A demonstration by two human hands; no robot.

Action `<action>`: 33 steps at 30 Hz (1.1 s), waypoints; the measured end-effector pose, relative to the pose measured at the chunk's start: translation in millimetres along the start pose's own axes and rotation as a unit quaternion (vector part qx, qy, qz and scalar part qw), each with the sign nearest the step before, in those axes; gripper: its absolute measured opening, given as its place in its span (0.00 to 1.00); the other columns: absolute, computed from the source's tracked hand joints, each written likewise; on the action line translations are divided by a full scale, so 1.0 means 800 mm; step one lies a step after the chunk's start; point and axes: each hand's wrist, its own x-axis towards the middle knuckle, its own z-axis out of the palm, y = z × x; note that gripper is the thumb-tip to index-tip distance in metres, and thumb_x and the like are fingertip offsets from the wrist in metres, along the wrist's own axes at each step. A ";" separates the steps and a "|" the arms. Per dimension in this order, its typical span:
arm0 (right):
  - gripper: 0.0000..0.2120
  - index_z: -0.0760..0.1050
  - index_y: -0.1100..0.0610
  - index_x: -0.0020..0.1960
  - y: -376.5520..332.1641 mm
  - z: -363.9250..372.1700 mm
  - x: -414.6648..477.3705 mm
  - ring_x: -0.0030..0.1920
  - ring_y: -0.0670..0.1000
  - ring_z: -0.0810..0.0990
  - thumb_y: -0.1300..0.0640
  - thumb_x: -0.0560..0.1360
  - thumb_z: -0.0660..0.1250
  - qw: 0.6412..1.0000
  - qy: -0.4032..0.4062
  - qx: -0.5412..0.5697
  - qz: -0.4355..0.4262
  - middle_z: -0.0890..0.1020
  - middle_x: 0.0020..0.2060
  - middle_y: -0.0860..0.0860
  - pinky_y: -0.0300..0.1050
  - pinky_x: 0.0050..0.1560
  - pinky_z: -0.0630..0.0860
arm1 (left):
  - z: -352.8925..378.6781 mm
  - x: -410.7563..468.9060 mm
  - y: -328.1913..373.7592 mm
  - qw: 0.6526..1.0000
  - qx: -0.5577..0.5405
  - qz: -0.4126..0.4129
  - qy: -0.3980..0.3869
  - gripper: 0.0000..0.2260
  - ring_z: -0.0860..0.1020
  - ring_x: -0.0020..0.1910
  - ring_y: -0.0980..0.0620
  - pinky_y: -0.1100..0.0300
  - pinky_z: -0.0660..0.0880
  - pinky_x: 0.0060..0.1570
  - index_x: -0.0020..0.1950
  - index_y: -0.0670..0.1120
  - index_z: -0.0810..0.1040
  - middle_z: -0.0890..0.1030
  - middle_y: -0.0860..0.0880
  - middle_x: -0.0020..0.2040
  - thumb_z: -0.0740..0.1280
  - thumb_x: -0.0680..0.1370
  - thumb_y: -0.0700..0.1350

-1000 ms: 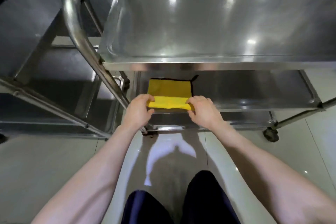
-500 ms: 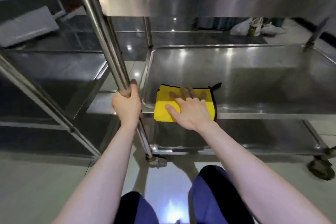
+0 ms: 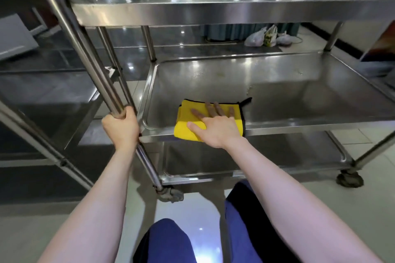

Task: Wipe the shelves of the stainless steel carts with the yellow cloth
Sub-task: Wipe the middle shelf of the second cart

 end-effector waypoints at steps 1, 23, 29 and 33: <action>0.36 0.52 0.28 0.83 0.027 -0.003 -0.002 0.87 0.56 0.44 0.20 0.77 0.40 1.000 -0.003 0.001 0.020 0.49 0.88 0.48 0.73 0.81 0.40 | -0.001 0.000 0.001 1.000 0.001 0.003 -0.003 0.13 0.80 0.38 0.53 0.56 0.72 0.41 0.35 0.47 0.76 0.80 0.46 0.35 0.70 0.75 0.52; 0.44 0.47 0.31 0.85 -0.078 0.006 0.161 0.86 0.65 0.42 0.16 0.72 0.38 0.999 -0.028 0.004 -0.024 0.47 0.87 0.56 0.81 0.74 0.33 | -0.002 0.006 -0.021 0.999 -0.018 0.047 -0.004 0.23 0.71 0.31 0.50 0.53 0.69 0.31 0.38 0.29 0.72 0.72 0.44 0.31 0.68 0.74 0.51; 0.37 0.44 0.29 0.84 -0.125 0.014 0.105 0.86 0.60 0.36 0.21 0.77 0.41 0.994 -0.057 -0.009 -0.090 0.42 0.87 0.51 0.78 0.75 0.31 | -0.009 -0.004 -0.004 0.999 -0.026 0.020 -0.022 0.16 0.75 0.27 0.50 0.54 0.73 0.29 0.31 0.41 0.76 0.75 0.47 0.27 0.69 0.72 0.51; 0.33 0.44 0.28 0.84 -0.073 -0.004 0.078 0.86 0.56 0.36 0.24 0.81 0.44 0.991 -0.090 -0.003 -0.096 0.40 0.87 0.47 0.74 0.79 0.33 | -0.014 -0.003 0.003 1.000 -0.011 -0.012 -0.026 0.16 0.78 0.32 0.47 0.39 0.81 0.38 0.36 0.38 0.78 0.77 0.41 0.32 0.69 0.71 0.52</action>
